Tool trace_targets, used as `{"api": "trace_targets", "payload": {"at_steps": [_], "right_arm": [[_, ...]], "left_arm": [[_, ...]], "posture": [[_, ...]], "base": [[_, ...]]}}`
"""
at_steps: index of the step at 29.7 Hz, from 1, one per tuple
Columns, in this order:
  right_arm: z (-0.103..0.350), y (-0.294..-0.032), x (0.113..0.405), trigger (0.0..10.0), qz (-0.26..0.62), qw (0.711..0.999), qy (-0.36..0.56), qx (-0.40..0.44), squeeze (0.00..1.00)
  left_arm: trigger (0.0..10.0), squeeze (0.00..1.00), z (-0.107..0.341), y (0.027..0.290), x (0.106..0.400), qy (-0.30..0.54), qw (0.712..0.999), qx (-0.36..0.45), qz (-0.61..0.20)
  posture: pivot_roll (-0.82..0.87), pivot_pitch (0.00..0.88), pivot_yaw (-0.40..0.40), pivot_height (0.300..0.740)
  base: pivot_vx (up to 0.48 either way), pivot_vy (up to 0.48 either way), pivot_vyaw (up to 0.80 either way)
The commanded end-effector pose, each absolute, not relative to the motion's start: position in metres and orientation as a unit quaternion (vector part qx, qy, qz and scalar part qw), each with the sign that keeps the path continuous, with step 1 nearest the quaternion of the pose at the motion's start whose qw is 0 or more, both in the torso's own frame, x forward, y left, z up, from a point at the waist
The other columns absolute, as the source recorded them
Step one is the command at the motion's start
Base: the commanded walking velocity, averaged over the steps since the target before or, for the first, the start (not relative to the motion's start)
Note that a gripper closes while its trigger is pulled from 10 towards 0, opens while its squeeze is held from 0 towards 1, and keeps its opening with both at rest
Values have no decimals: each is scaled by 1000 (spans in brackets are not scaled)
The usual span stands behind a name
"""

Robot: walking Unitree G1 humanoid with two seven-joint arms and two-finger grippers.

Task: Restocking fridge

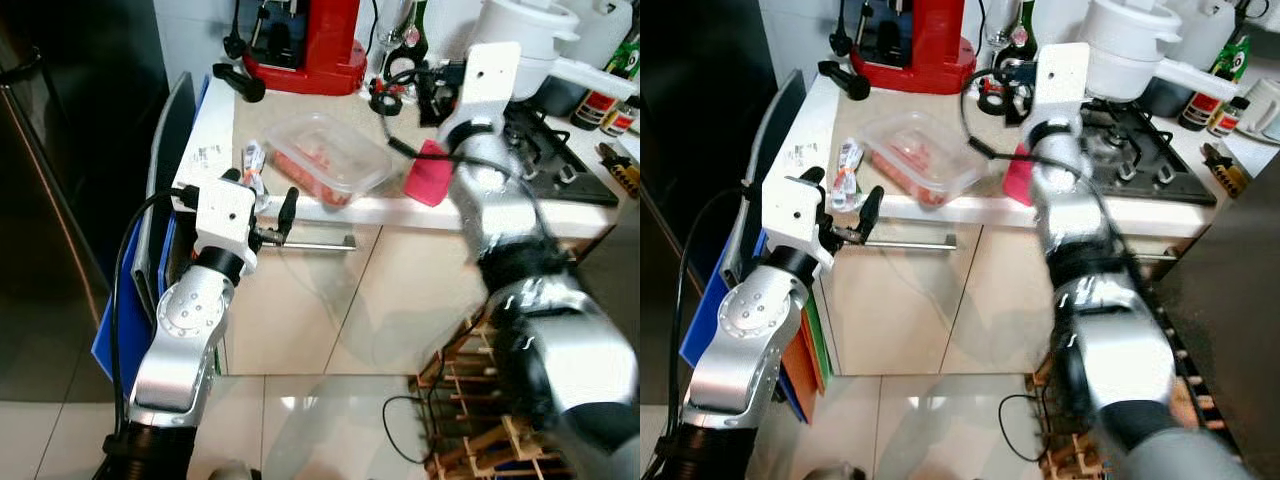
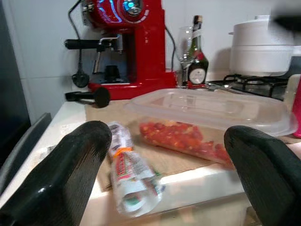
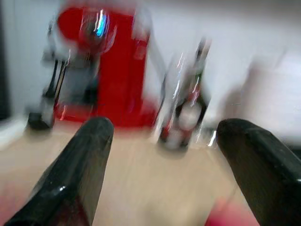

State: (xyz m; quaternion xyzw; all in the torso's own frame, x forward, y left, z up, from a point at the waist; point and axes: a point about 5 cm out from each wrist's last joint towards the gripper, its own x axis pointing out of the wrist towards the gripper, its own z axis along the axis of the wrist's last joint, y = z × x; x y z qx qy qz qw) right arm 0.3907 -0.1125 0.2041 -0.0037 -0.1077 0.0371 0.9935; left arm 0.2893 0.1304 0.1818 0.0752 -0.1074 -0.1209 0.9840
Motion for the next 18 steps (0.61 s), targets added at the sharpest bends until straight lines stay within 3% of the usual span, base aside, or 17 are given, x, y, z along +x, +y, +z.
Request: {"api": "trace_targets", "payload": {"at_steps": [1,4,12,15,18], "right_arm": [[210,-123,389,10000,15,993,-116,8,0],[188,-125,372,10000,-2,995,-99,4,0],[173,-141,364,10000,-41,996,-75,-11,0],[185,-141,361,10000,-36,995,-97,-7,0],[215,-138,347,10000,-14,982,-185,-12,0]], "left_arm": [[10000,0,184,128,287,-110,983,75,-125],[10000,0,184,126,287,-108,982,75,-133],[10000,0,185,121,287,-110,981,71,-144],[10000,0,190,115,280,-125,977,50,-167],[10000,0,195,111,275,-140,974,34,-173]], "posture": [[168,25,-124,740],[152,28,-118,740],[140,33,-118,740],[141,33,-124,740],[140,30,-128,740]], "base": [[0,0,0],[0,0,0],[0,0,0],[0,-92,0],[164,-411,0]]}}
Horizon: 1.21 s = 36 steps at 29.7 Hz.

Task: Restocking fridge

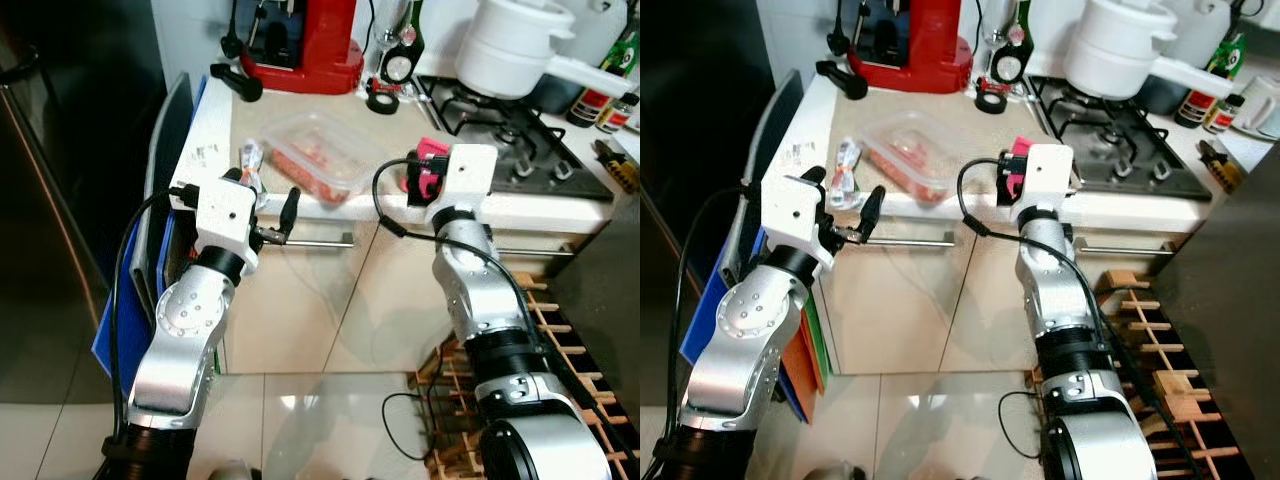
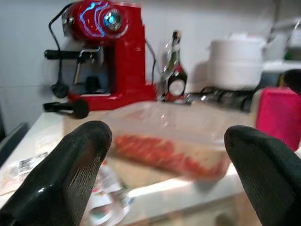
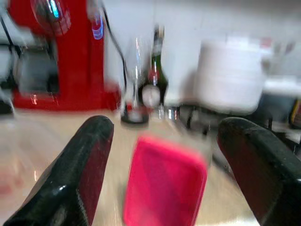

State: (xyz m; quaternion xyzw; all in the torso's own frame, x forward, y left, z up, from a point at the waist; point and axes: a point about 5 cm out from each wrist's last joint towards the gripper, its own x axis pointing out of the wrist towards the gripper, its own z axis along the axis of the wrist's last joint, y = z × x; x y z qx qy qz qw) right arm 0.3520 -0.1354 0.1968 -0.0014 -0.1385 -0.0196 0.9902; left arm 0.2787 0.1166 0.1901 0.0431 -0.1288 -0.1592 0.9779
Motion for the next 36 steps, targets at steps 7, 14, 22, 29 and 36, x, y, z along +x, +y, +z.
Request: {"api": "trace_targets", "payload": {"at_steps": [7,14,22,29,36], "right_arm": [[253,-135,326,10000,-9,957,-286,-45,0],[244,-126,322,10000,9,963,-268,-43,0],[236,-115,319,10000,40,967,-250,-39,0],[202,-107,322,10000,71,989,-119,45,0],[179,-107,318,10000,101,992,-22,69,0]], "left_arm": [[10000,0,196,103,270,-148,970,31,-192],[10000,0,197,107,276,-145,975,21,-168],[10000,0,196,110,280,-143,978,36,-149],[10000,0,198,109,280,-151,976,36,-156],[10000,0,200,106,279,-159,972,29,-173]], "posture": [[132,14,-135,740],[139,0,-143,740],[144,0,-148,740],[147,0,-151,740],[143,0,-150,740]], "base": [[231,-396,0],[277,-249,0],[0,0,0],[0,0,0],[42,0,0]]}}
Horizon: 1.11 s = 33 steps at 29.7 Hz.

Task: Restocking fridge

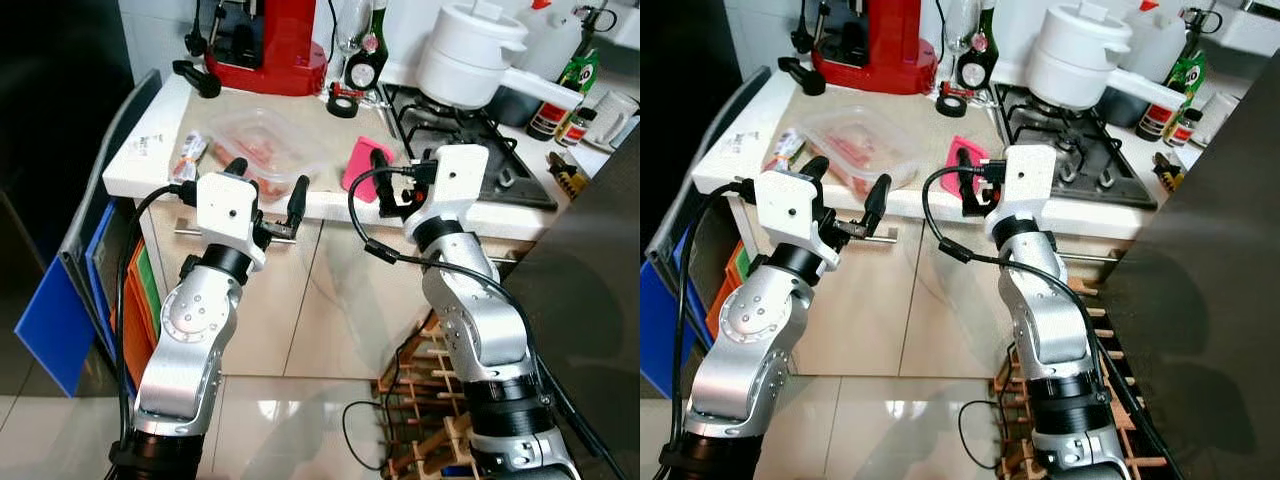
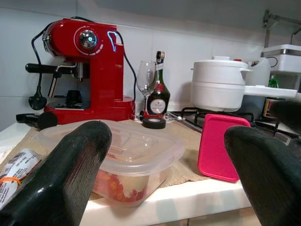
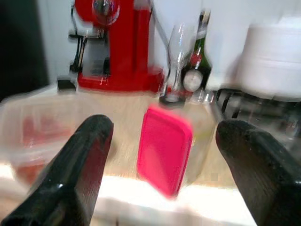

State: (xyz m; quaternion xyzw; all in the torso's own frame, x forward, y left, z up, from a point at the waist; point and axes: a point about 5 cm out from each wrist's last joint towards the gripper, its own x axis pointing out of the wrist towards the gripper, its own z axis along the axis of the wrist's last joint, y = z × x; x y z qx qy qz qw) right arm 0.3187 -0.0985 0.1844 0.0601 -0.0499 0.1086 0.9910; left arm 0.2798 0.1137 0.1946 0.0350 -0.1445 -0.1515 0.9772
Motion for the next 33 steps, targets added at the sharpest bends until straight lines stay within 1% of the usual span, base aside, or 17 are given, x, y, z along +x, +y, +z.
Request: {"api": "trace_targets", "payload": {"at_steps": [1,4,11,13,16,21,26,30,33], "right_arm": [[179,-107,318,10000,101,992,-22,69,0],[176,-106,317,10000,106,992,-6,70,0],[181,-100,318,10000,116,991,-8,72,0],[190,-100,318,10000,113,991,-37,64,0],[212,-104,316,10000,90,988,-121,24,0],[230,-102,312,10000,89,979,-183,-4,0],[237,-99,304,10000,97,971,-216,-20,0],[252,-100,291,10000,103,959,-261,-21,0],[256,-101,290,10000,109,957,-267,-15,0]], "left_arm": [[10000,0,200,106,279,-159,972,29,-173],[10000,0,201,106,278,-164,970,31,-175],[10000,0,206,103,278,-178,967,38,-181],[10000,0,208,102,277,-185,965,41,-184],[10000,0,211,101,275,-193,962,39,-189],[10000,0,215,101,276,-202,962,30,-180],[10000,0,216,105,278,-203,965,26,-165],[10000,0,215,106,277,-201,966,25,-162],[10000,0,214,106,277,-198,966,25,-162]], "posture": [[143,0,-150,740],[143,0,-150,740],[146,0,-152,740],[147,0,-152,740],[146,0,-152,740],[146,0,-153,740],[146,0,-155,740],[141,0,-151,740],[140,0,-150,740]], "base": [[296,0,0],[472,0,0],[472,0,0],[472,0,0],[472,0,0],[457,0,0],[0,0,0],[0,0,0],[0,0,0]]}}
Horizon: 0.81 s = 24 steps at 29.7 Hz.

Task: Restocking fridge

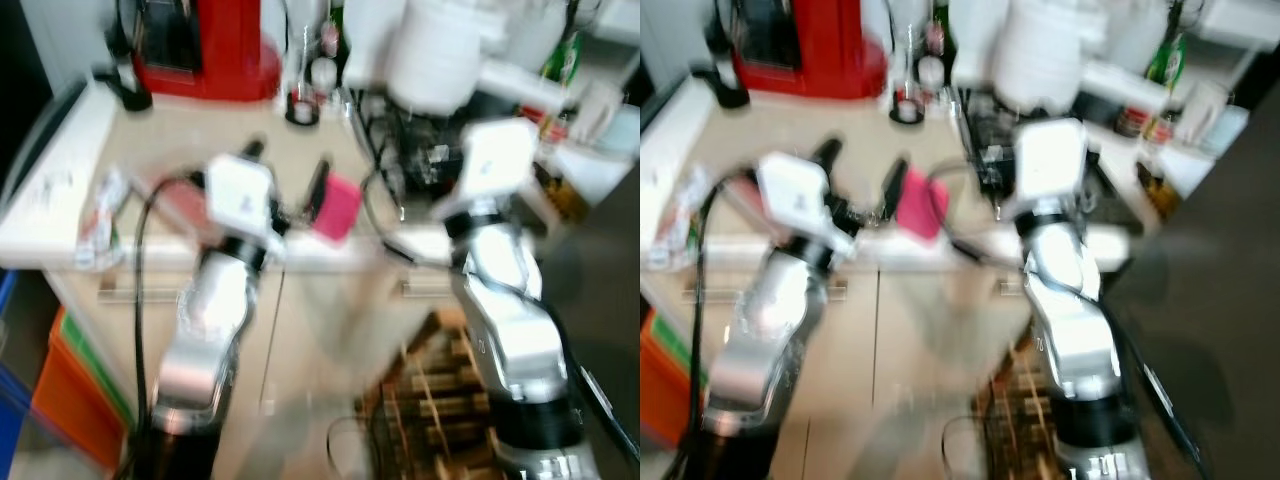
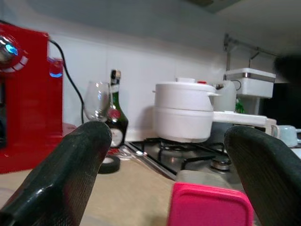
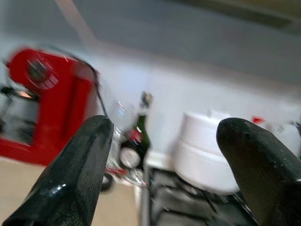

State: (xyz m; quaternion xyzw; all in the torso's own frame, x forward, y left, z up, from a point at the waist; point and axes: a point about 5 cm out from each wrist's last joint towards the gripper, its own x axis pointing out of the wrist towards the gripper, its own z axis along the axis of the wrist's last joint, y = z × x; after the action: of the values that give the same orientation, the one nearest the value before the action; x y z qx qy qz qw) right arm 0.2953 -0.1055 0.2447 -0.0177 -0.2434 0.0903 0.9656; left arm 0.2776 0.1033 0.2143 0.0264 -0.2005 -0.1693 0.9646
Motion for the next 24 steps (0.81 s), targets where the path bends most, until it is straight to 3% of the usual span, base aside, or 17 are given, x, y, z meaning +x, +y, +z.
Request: {"api": "trace_targets", "payload": {"at_steps": [1,6,18,24], "right_arm": [[256,-101,290,10000,109,957,-267,-15,0],[241,-98,290,10000,198,962,-180,49,0],[209,-97,310,10000,201,975,-18,97,0],[201,-87,316,10000,229,962,50,142,0]], "left_arm": [[10000,0,214,106,277,-198,966,25,-162],[10000,0,213,106,277,-193,967,26,-164],[10000,0,213,108,276,-187,968,29,-167],[10000,0,212,109,273,-181,968,34,-171]], "posture": [[140,0,-150,740],[135,0,-145,740],[141,2,-128,740],[152,17,-132,740]], "base": [[0,0,0],[0,0,0],[0,0,0],[0,0,0]]}}
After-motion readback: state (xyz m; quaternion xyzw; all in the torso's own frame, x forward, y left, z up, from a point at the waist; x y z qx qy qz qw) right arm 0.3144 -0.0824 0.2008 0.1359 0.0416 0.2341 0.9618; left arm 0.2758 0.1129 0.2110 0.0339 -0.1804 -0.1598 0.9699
